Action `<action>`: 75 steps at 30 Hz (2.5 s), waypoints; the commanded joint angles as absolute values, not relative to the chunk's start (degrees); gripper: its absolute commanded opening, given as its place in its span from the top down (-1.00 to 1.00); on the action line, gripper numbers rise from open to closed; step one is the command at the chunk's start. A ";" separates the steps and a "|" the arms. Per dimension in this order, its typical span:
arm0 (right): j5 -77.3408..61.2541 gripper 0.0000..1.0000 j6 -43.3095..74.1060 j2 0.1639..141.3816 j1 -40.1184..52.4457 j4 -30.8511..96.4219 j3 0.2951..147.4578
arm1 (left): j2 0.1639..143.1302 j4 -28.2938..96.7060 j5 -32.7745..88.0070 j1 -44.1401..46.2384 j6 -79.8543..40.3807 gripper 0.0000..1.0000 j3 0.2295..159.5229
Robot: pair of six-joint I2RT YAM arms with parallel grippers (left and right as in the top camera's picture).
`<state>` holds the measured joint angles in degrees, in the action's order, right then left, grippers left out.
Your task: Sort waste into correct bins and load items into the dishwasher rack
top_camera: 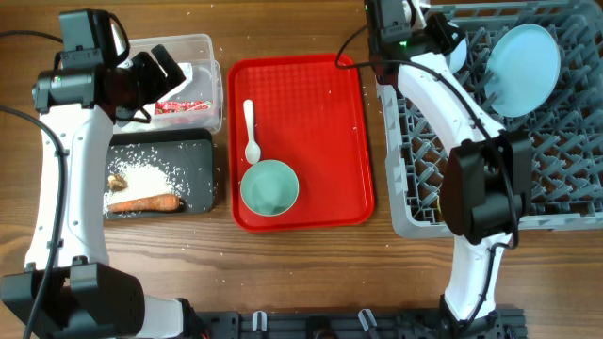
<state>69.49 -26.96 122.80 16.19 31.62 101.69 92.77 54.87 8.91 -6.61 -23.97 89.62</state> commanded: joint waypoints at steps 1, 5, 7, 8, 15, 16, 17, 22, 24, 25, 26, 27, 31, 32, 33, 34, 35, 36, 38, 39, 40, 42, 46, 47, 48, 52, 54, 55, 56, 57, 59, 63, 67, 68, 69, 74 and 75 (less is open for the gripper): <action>69.38 0.91 -23.88 124.31 15.88 31.64 101.49 | 92.27 54.72 9.39 -6.87 -24.45 -1.00 90.24; 67.07 0.92 -21.02 124.31 15.86 34.76 101.47 | 92.27 54.70 9.39 -6.87 -24.45 -1.00 90.24; 64.77 0.91 -17.41 124.31 15.88 36.95 101.49 | 92.27 54.72 9.39 -6.87 -24.45 -1.00 90.24; 64.82 0.91 -16.32 124.31 15.88 37.82 101.49 | 92.27 54.72 9.39 -6.87 -24.45 -1.00 90.24; 73.49 0.91 -16.56 124.31 15.22 33.95 101.49 | 92.27 54.70 9.39 -6.87 -24.45 -1.00 90.24; 73.47 0.91 -16.49 124.31 15.11 33.98 101.49 | 92.27 54.70 9.39 -6.87 -24.45 -1.00 90.24; 73.41 0.91 -16.49 124.31 14.96 34.09 101.47 | 92.27 54.72 9.39 -6.87 -24.45 -1.00 90.24; 71.53 0.91 -16.51 124.42 14.92 35.14 99.70 | 92.27 54.74 9.39 -6.87 -24.45 -1.00 90.24; 71.57 0.91 -16.56 124.42 14.92 35.18 97.58 | 92.27 54.76 9.39 -6.87 -24.45 -1.00 90.24; 71.55 0.91 -16.49 124.42 14.94 35.22 96.92 | 92.27 54.76 9.39 -6.87 -24.45 -1.00 90.24; 71.57 0.91 -16.49 124.42 15.07 35.18 96.90 | 92.27 54.74 9.37 -6.90 -24.45 -1.00 90.24; 71.61 0.91 -16.53 124.40 15.38 35.20 96.90 | 92.27 54.74 9.37 -6.90 -24.45 -1.00 90.24; 72.20 0.90 -21.32 124.40 17.85 35.27 96.90 | 92.27 54.74 9.39 -6.90 -24.45 -1.00 90.24; 72.18 0.85 -22.22 124.40 18.59 35.27 96.90 | 92.27 54.72 9.37 -6.87 -24.45 -1.00 90.24; 72.20 0.69 -22.92 124.40 19.51 35.27 96.90 | 92.27 54.72 9.37 -6.87 -24.45 -1.00 90.24; 72.20 0.49 -24.29 124.40 20.45 35.27 96.90 | 92.27 54.70 9.37 -6.90 -24.43 -1.00 90.24; 72.18 0.28 -25.26 124.40 21.23 35.24 96.90 | 92.27 54.70 9.37 -6.87 -24.45 -1.00 90.24; 72.23 0.10 -25.56 124.40 22.31 35.24 96.90 | 92.27 54.70 9.37 -6.87 -24.45 -1.00 90.24; 72.23 0.00 -25.54 124.40 23.33 35.27 96.90 | 92.27 54.70 9.37 -6.87 -24.45 -1.00 90.24; 72.23 -0.18 -25.54 124.40 23.75 35.22 96.90 | 92.27 54.70 9.37 -6.87 -24.43 -1.00 90.24; 72.23 -0.30 -25.50 124.40 23.83 35.20 96.90 | 92.27 54.70 9.37 -6.90 -24.45 -1.00 90.24; 72.20 -0.42 -25.41 124.27 23.86 35.24 96.90 | 92.27 54.70 9.37 -6.90 -24.45 -1.00 90.24; 67.37 -0.67 -24.82 122.72 25.45 34.98 96.90 | 92.27 54.70 9.37 -6.90 -24.45 -1.00 90.24; 62.92 -0.73 -23.09 122.08 26.13 35.03 96.90 | 92.27 54.70 9.37 -6.90 -24.45 -1.00 90.24; 57.93 -0.76 -21.56 121.54 26.68 35.29 96.90 | 92.27 54.70 9.37 -6.90 -24.45 -1.00 90.24; 45.54 -0.78 -14.98 119.96 27.83 37.12 96.92 | 92.27 54.70 9.37 -6.87 -24.45 -1.00 90.24; 40.29 -0.72 -11.94 117.21 29.93 40.25 97.23 | 92.27 54.65 9.32 -6.90 -24.43 -1.00 90.24; 34.68 -0.67 -8.36 114.85 31.92 42.26 97.23 | 92.27 54.63 9.32 -6.90 -24.45 -1.00 90.24; 25.50 -0.61 -5.76 113.14 33.47 43.88 97.23 | 92.27 54.65 9.32 -6.90 -24.45 -1.00 90.24; 7.53 -0.54 -4.10 111.68 35.14 45.78 97.23 | 92.27 54.68 9.32 -6.90 -24.45 -1.00 90.24; -17.52 -0.48 -4.08 112.20 36.88 46.74 96.82 | 92.27 54.68 9.34 -6.90 -24.45 -1.00 90.24; -17.98 -0.05 -6.07 117.71 37.65 54.28 94.02 | 92.27 54.68 9.34 -6.90 -24.45 -1.00 90.24; -17.87 0.24 -4.29 119.81 37.65 55.33 89.91 | 92.27 54.70 9.34 -6.90 -24.43 -1.00 90.24; -17.80 0.31 -4.32 119.81 37.65 53.60 86.91 | 92.27 54.72 9.34 -6.90 -24.45 -1.00 90.24; -17.37 0.41 -4.29 119.81 37.63 53.10 85.21 | 92.27 54.72 9.34 -6.90 -24.45 -1.00 90.24; -16.56 0.91 0.36 118.58 34.04 52.99 86.85 | 92.27 54.70 9.34 -6.90 -24.45 -1.00 90.24; -16.29 0.91 1.56 116.44 32.49 54.48 88.73 | 92.27 54.68 9.34 -6.90 -24.45 -0.99 90.24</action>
<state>-17.06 -1.63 119.35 35.18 53.12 85.03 92.77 54.87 8.91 -6.61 -23.94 89.62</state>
